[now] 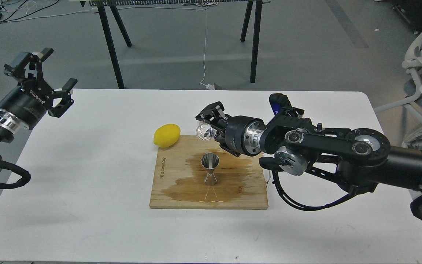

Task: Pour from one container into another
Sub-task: 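Tilt the clear cup with the right gripper to pour into the jigger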

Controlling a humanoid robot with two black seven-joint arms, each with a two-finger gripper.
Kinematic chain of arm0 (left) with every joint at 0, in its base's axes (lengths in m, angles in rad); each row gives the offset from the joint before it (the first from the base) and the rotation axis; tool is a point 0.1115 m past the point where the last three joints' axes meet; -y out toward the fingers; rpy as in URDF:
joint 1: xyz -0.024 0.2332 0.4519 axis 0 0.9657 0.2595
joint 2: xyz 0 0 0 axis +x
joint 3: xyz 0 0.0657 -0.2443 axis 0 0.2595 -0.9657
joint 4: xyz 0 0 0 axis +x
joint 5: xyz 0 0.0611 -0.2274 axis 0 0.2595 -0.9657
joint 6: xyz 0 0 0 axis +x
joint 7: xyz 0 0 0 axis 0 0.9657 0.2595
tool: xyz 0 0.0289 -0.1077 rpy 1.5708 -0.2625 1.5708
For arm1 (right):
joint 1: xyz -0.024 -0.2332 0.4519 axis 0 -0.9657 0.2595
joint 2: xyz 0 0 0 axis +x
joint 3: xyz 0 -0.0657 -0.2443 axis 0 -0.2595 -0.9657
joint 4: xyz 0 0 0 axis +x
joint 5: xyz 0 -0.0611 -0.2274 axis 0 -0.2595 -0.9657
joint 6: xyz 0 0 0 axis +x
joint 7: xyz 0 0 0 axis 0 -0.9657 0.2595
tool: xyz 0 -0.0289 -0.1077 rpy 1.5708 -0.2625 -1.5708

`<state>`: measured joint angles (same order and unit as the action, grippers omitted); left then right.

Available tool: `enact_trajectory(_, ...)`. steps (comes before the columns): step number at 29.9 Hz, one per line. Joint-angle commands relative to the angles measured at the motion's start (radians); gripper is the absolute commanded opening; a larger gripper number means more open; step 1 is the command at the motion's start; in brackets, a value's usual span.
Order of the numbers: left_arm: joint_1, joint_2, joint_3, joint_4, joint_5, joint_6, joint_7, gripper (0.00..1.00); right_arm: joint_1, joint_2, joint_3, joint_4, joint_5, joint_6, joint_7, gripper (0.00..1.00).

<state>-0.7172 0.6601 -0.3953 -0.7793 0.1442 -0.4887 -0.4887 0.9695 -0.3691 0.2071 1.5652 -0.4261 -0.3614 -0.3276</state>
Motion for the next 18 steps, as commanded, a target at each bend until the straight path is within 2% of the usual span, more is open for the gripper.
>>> enact_trajectory(1, 0.002, 0.003, 0.0, 0.0, 0.0, 0.0, 0.0, 0.97, 0.0, -0.017, -0.023, 0.013, -0.057, 0.002, 0.01, 0.3)
enact_trajectory(7, 0.004, 0.001, 0.0, -0.002, 0.0, 0.0, 0.0, 0.97, 0.0, -0.04, -0.071, 0.024, -0.171, 0.016, 0.033, 0.3)
enact_trajectory(18, 0.004, 0.001, 0.0, -0.003, 0.0, 0.0, 0.0, 0.97, 0.0, -0.045, -0.107, 0.024, -0.23, 0.018, 0.059, 0.3)
